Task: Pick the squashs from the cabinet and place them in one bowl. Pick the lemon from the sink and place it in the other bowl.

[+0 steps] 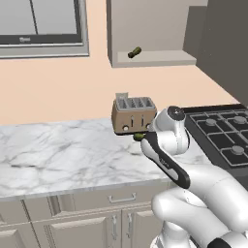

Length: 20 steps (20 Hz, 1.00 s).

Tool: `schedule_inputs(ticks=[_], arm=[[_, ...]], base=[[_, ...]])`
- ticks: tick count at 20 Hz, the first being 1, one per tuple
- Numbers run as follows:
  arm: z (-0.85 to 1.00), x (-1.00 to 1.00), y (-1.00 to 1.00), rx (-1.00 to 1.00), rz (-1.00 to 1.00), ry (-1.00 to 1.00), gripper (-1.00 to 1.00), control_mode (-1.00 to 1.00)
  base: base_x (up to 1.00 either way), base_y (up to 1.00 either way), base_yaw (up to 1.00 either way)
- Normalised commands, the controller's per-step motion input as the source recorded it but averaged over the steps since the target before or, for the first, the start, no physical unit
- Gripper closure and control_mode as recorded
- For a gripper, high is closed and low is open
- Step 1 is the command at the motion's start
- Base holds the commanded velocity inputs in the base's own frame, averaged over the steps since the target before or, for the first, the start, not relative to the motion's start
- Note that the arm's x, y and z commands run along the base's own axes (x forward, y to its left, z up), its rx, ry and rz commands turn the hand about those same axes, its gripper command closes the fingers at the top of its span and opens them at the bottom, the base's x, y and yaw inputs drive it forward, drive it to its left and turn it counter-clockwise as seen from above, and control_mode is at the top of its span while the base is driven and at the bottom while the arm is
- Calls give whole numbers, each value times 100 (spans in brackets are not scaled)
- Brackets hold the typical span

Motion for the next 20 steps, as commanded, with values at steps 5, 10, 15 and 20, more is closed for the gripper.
schedule_inputs(ticks=[5,10,15,20], arm=[[0,0,0,0,0,0,100,100],[0,0,0,0,0,0,100,100],[0,0,0,0,0,0,100,100],[0,0,0,0,0,0,100,100]], base=[[-71,43,14],[-11,32,40],[0,34,48],[0,38,49]])
